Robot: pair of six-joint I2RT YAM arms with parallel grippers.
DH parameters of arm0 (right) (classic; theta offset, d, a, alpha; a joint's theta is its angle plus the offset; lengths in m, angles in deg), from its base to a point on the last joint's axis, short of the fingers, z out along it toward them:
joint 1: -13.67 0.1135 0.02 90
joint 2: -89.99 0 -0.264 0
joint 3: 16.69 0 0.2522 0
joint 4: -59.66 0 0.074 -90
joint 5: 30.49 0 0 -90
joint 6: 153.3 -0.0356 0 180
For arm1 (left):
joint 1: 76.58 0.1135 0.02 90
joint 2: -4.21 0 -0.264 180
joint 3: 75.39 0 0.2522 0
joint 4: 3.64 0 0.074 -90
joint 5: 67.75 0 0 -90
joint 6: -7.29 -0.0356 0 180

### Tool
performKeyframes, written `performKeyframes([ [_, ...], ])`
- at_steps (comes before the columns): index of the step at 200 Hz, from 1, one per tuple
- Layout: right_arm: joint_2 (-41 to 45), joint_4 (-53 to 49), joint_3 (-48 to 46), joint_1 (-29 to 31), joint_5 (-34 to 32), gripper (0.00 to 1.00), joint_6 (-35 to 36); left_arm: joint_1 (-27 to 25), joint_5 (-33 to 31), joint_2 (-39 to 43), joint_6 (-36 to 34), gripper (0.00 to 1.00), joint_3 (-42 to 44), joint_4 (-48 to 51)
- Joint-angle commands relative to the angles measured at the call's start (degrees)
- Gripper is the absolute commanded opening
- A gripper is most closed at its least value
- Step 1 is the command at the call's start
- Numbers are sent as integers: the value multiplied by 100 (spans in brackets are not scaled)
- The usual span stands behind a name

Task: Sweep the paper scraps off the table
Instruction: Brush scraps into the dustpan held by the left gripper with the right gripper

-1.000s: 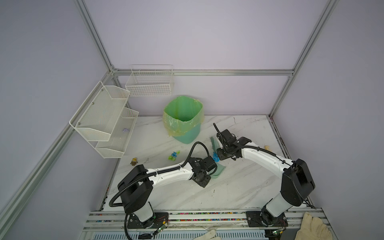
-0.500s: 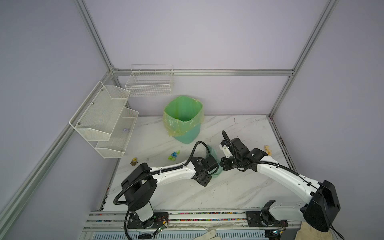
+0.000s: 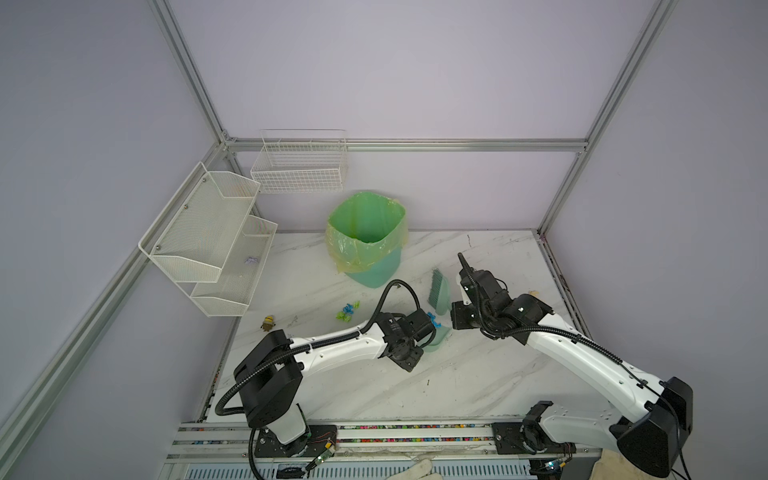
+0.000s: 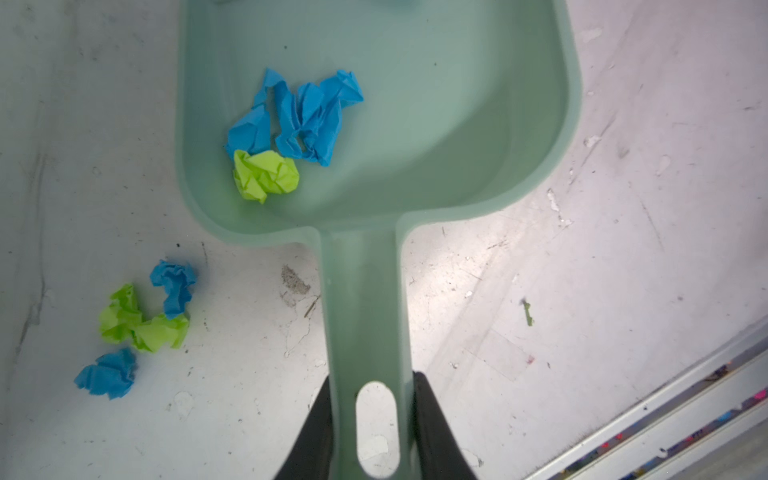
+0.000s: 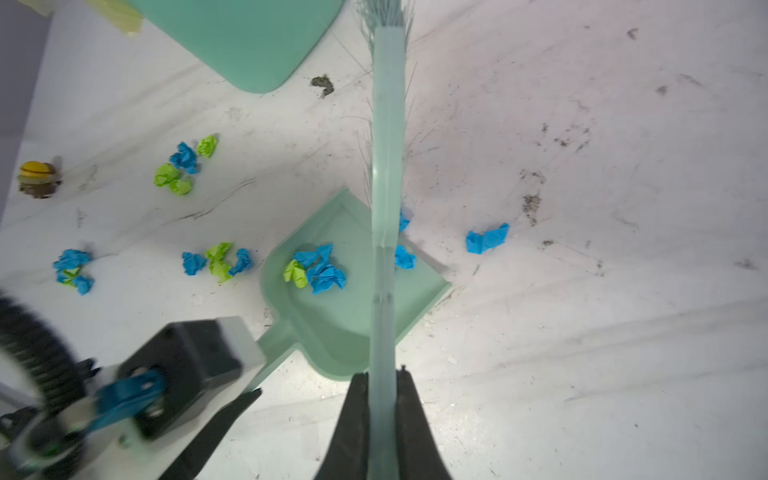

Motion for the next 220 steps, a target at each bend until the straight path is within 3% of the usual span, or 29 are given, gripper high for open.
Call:
performKeyframes([
  [1,-253,-575,109,-114,-1032,0,-268,-16,73,342,57,0,126,51],
  [76,-646,-878,24,-189,-1483,0,-160,-185,107,114,103,0,475,-105],
  [108,-860,-776,-86,-189,-940,0,198,-227,125,-46,138,0,438,-205],
  [151,-731,-55,-264,-172,627,0,705,-227,24,-148,97,0,322,-196],
  [220,240,-99,-544,-110,1851,0,1313,-227,-242,-462,156,0,165,-101],
])
